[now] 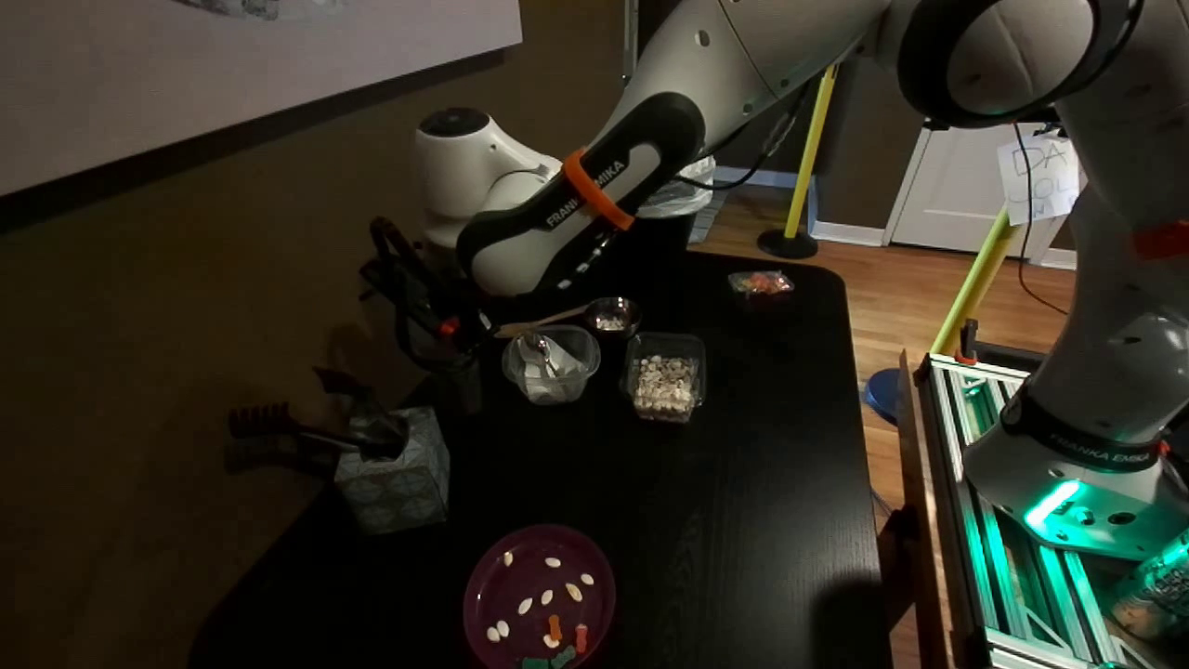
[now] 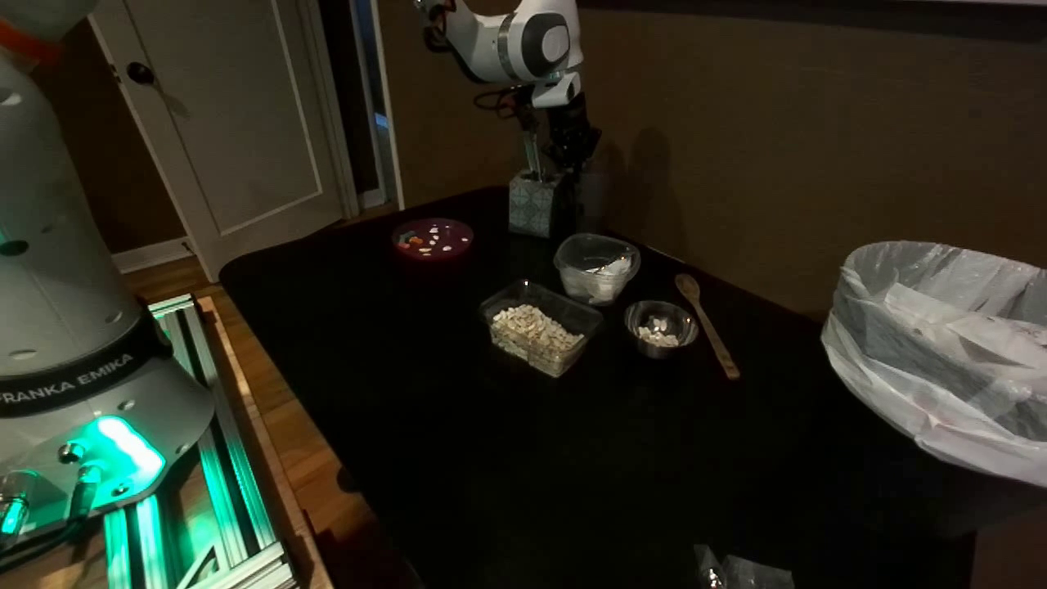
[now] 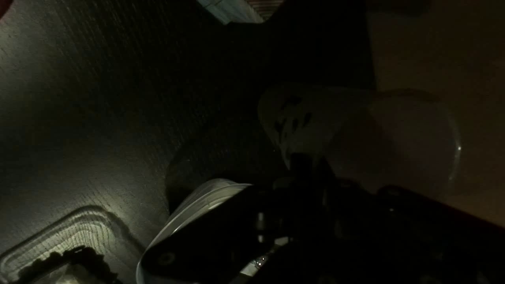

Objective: Move the grey cup to the right.

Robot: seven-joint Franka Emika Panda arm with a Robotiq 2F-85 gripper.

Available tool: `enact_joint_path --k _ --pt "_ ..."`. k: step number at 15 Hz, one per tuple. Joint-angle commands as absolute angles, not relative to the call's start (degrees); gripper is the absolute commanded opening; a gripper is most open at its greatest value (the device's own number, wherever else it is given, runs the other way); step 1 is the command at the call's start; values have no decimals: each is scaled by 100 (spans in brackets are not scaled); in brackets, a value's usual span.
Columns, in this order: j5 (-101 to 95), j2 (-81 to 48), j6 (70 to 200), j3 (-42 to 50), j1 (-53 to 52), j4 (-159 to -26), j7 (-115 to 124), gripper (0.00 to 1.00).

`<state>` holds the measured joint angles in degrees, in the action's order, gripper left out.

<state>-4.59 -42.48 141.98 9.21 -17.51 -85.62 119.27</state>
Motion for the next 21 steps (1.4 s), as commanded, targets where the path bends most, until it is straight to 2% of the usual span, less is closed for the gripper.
enact_joint_path --k 1,10,21 --pt "-637 -4437 14228 1002 -1710 -8355 12037 1" --pt "-422 -4879 14242 945 -1529 -7871 12068 1" --pt "34 -4929 13361 671 -1161 -7412 12011 1"
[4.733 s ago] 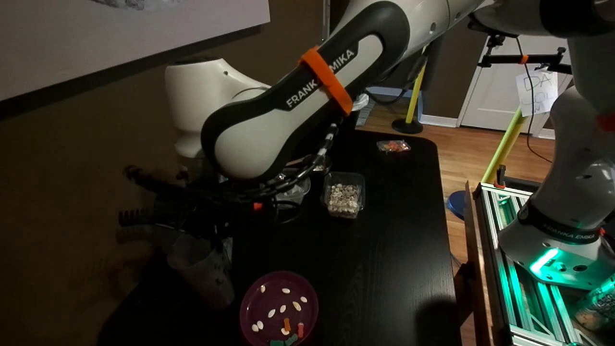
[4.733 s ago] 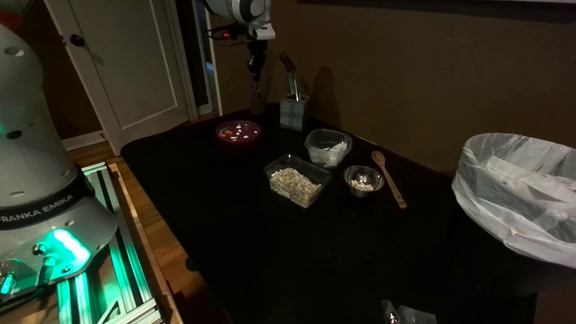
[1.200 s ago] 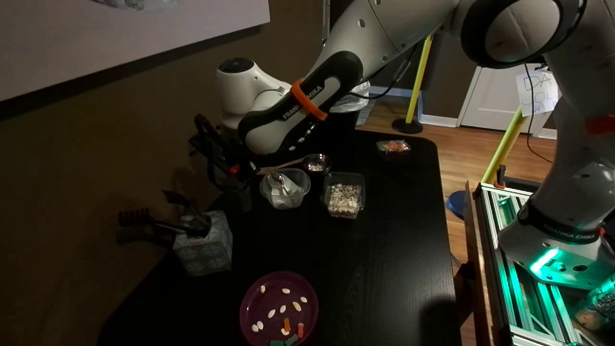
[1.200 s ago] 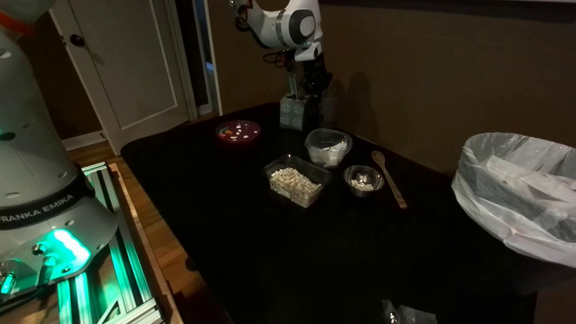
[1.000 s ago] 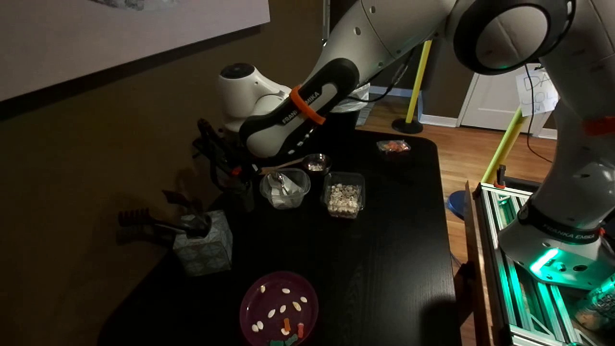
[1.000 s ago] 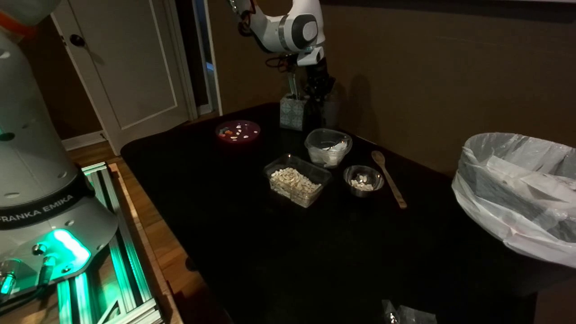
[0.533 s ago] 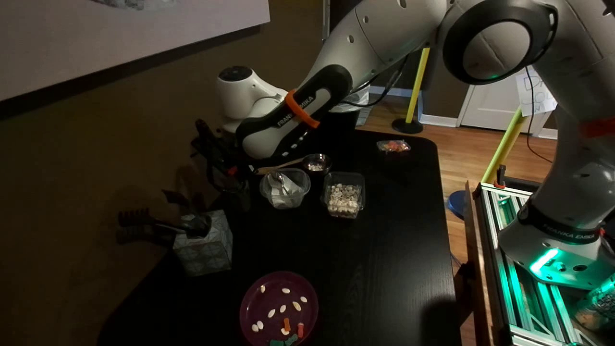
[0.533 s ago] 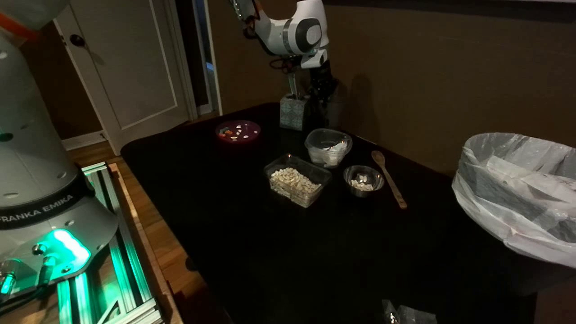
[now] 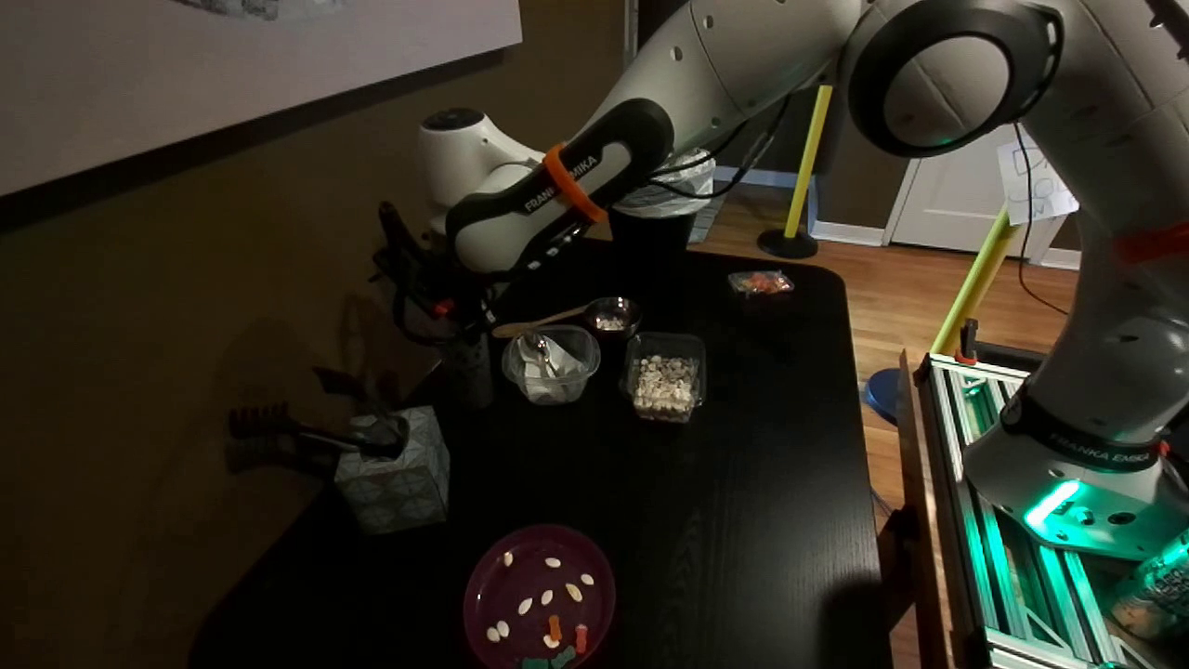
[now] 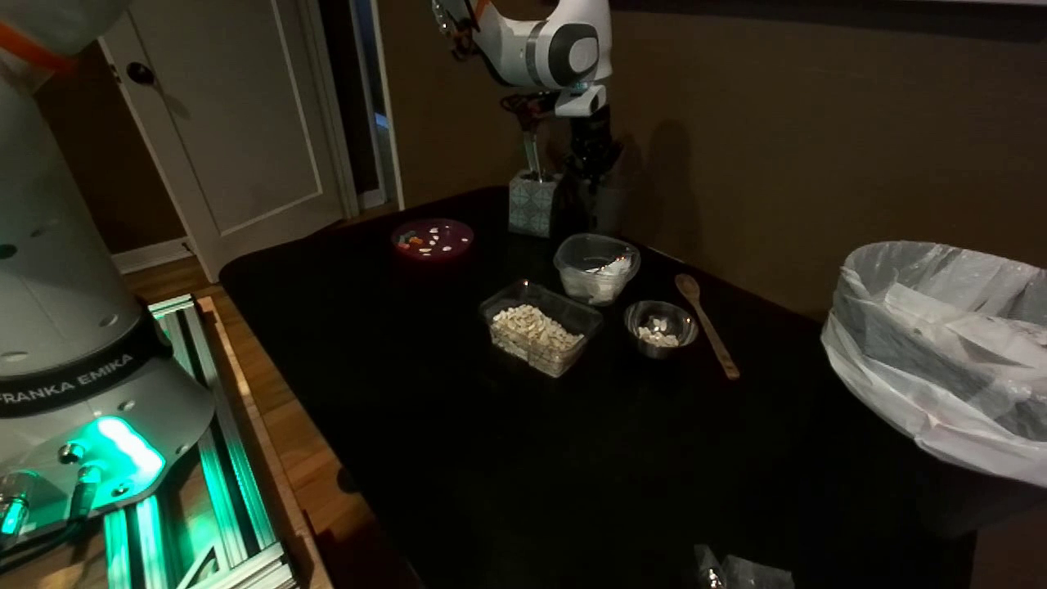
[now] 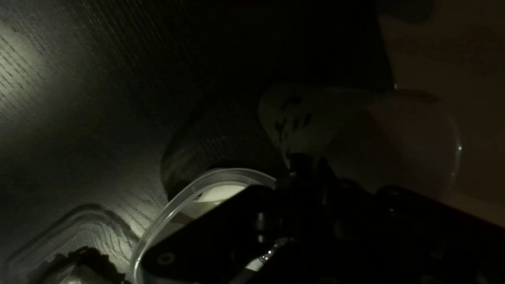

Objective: Move the grey cup to the right.

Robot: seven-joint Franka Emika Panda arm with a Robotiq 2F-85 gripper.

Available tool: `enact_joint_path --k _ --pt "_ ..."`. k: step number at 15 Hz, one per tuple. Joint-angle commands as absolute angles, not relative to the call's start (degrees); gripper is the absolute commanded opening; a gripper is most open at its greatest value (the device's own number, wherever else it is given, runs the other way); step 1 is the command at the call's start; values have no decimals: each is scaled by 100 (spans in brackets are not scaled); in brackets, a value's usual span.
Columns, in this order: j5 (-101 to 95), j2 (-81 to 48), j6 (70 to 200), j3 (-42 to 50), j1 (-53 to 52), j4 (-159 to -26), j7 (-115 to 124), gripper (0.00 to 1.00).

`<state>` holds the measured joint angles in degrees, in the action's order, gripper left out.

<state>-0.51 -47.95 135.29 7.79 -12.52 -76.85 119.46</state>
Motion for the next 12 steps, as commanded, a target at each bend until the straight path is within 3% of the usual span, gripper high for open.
enact_joint_path --k 1,9,10,12 --pt "45 -4933 13387 654 -1153 -7408 12006 1" --pt "98 -5007 13424 609 -1151 -7349 12013 1" --pt "93 -5012 13407 618 -1160 -7336 12018 31" --pt "96 -5016 13394 625 -1164 -7313 12021 36"
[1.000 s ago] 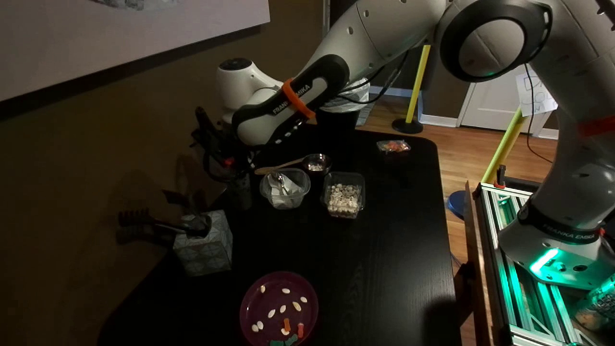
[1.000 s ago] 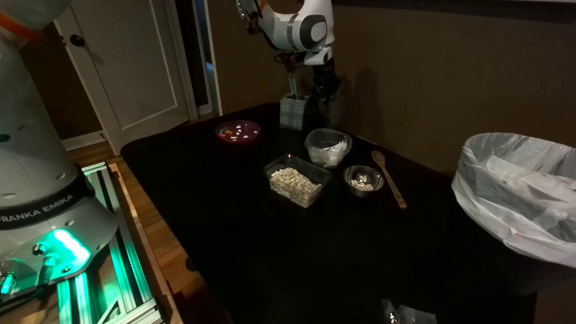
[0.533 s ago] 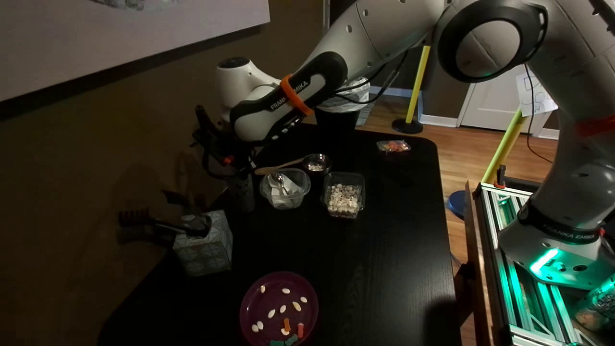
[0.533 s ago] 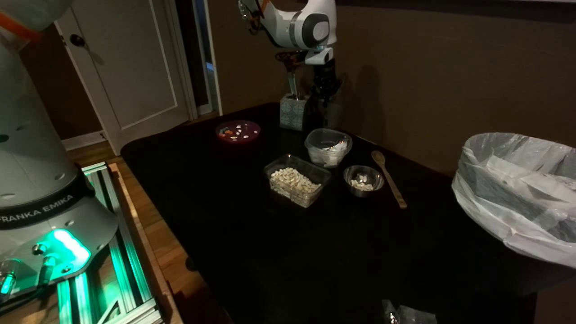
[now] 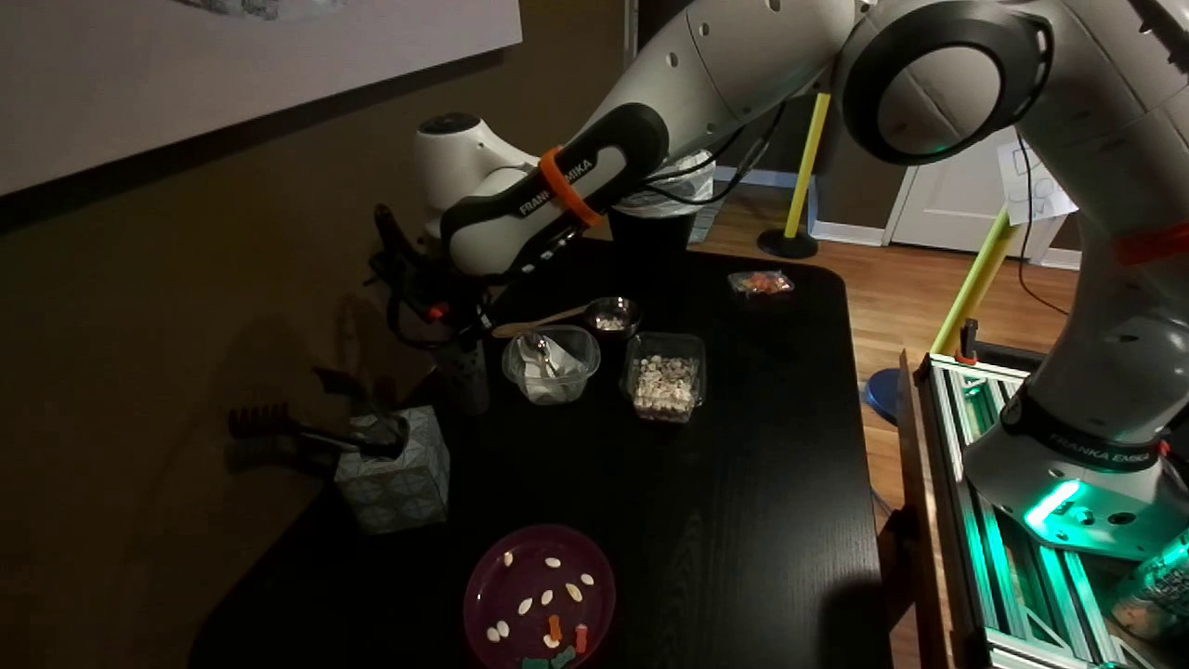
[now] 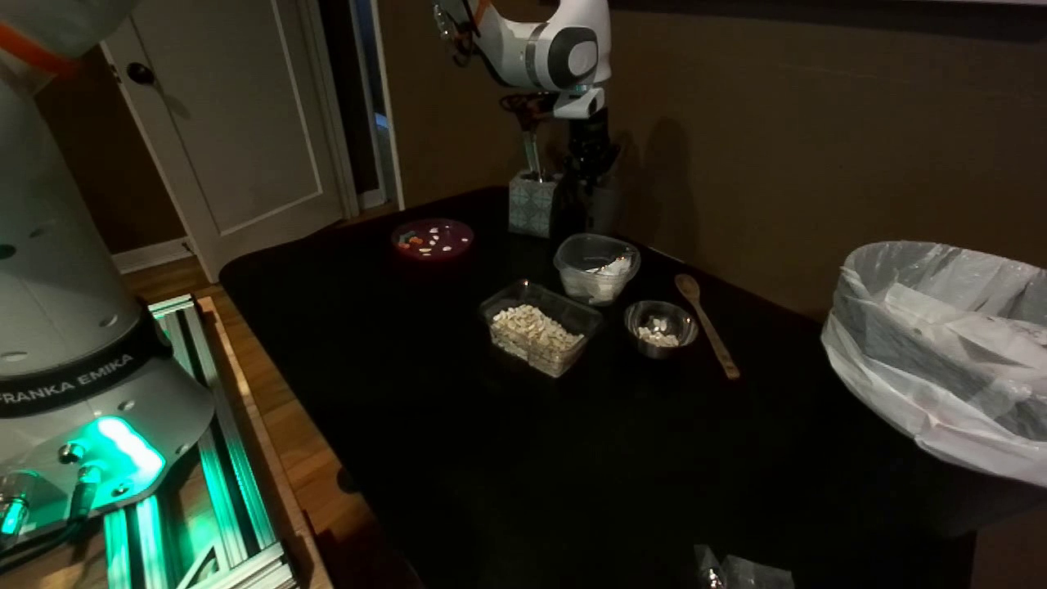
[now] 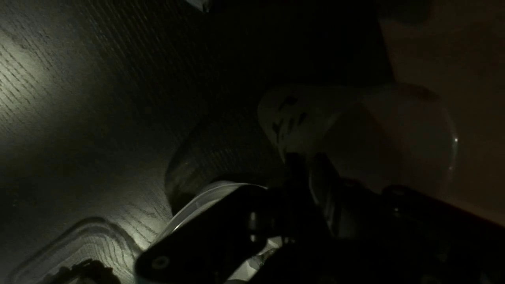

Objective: Move the grey cup to the right.

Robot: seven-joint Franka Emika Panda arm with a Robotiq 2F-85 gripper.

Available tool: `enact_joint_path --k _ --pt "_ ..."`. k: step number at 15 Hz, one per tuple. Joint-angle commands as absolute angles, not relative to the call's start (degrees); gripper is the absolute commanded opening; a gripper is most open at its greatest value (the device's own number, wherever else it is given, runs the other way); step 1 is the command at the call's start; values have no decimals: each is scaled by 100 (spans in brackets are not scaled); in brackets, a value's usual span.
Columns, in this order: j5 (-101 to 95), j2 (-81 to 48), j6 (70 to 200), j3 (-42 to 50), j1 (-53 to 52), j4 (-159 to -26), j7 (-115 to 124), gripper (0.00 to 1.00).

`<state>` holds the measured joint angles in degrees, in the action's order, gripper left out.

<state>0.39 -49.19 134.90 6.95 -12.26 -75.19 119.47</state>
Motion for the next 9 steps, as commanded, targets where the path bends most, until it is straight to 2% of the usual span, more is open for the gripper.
enact_joint_path --k 1,6,9 --pt "93 -5014 13391 630 -1167 -7299 12026 45" --pt "53 -4905 13299 651 -1192 -7330 12007 83" --pt "-28 -4665 13135 670 -1221 -7512 11910 100"
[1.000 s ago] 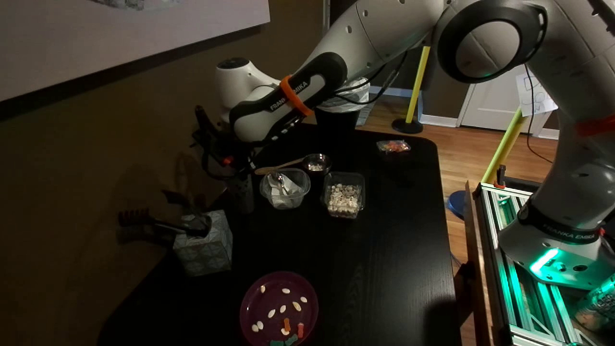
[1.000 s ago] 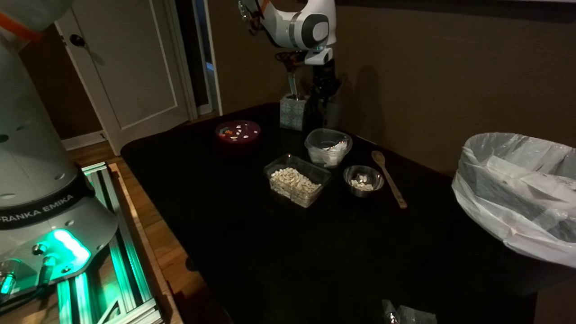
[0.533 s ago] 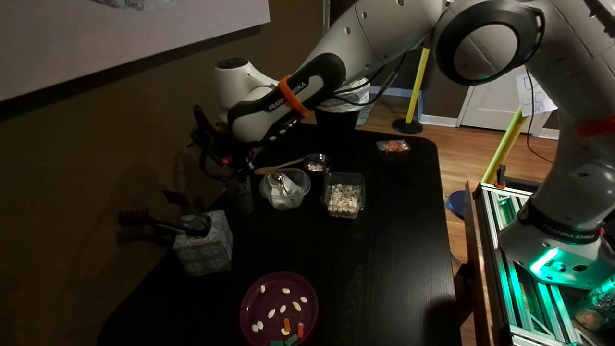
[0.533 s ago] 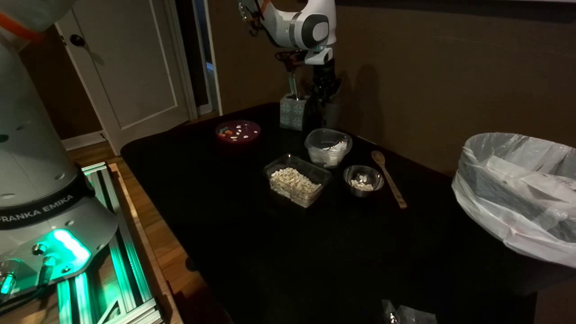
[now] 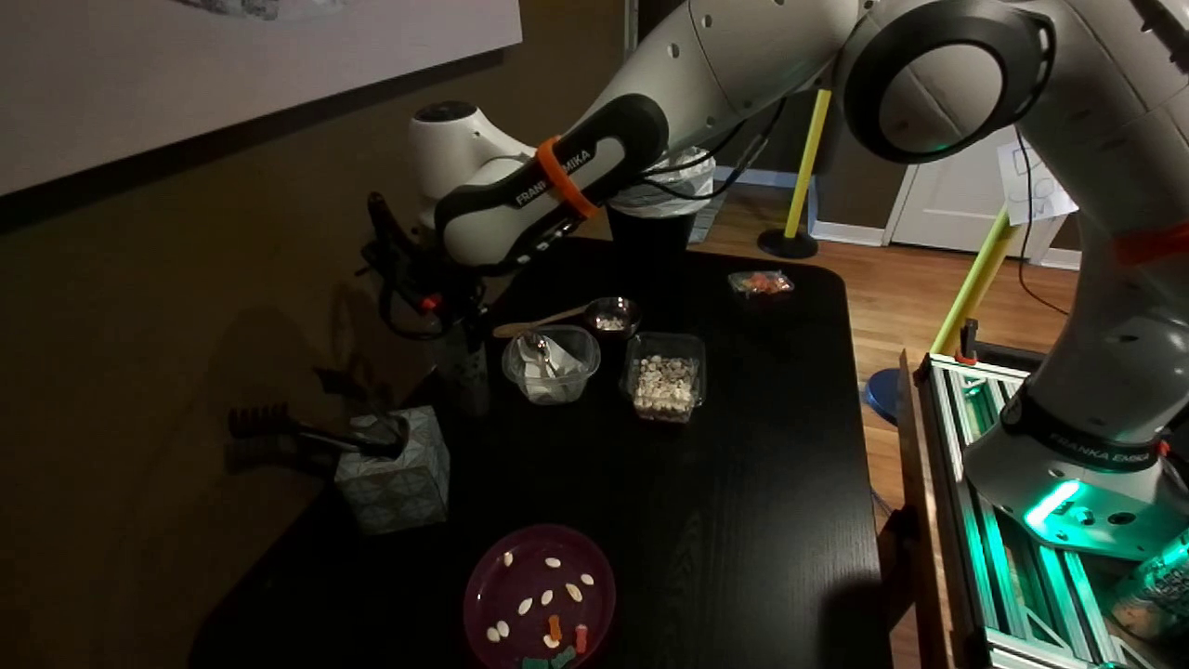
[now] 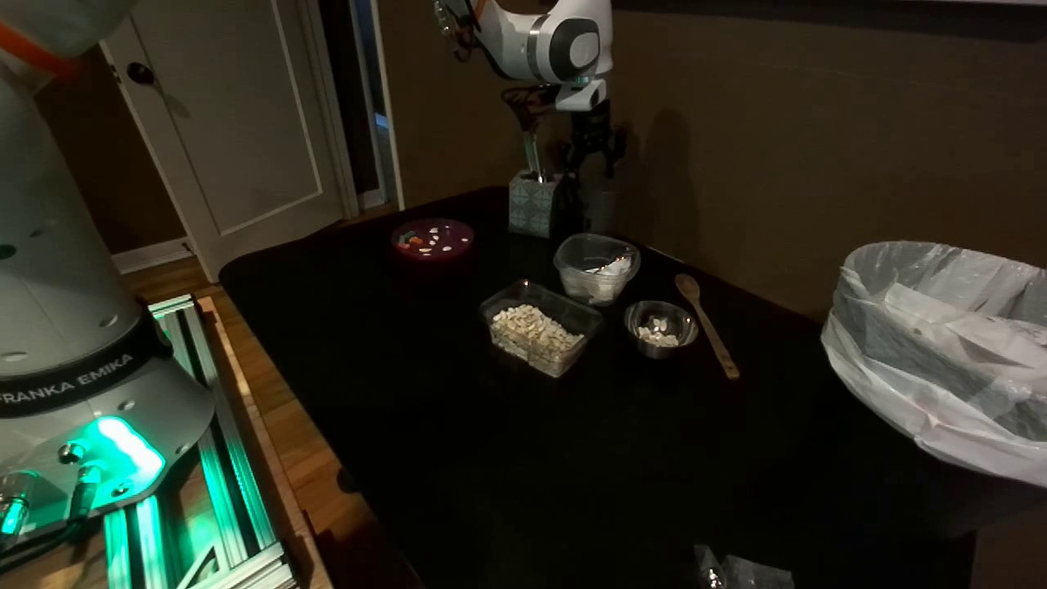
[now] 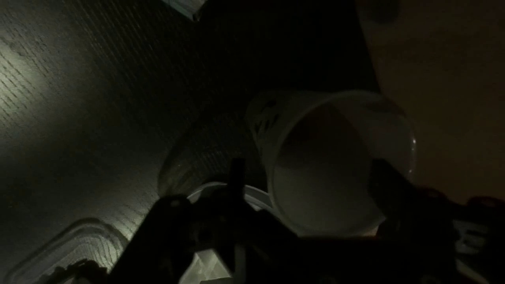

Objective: Move the grey cup to the right.

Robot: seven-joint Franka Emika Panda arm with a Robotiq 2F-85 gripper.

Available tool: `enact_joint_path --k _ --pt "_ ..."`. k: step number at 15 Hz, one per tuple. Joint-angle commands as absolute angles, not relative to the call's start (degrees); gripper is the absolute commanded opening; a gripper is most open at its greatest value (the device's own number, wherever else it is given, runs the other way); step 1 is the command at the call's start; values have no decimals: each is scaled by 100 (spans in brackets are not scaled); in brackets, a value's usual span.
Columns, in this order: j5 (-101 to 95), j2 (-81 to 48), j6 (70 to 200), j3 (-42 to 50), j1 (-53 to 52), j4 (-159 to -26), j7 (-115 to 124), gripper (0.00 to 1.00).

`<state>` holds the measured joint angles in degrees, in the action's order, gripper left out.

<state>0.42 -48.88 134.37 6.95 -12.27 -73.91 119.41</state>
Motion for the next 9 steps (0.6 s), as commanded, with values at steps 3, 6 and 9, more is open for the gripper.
enact_joint_path --k 3,6,9 --pt "-171 -4167 12806 595 -1157 -7964 11413 100" --pt "34 -3436 13240 273 -828 -8789 10094 100" --pt "99 -2798 13703 161 -567 -9523 8907 100"
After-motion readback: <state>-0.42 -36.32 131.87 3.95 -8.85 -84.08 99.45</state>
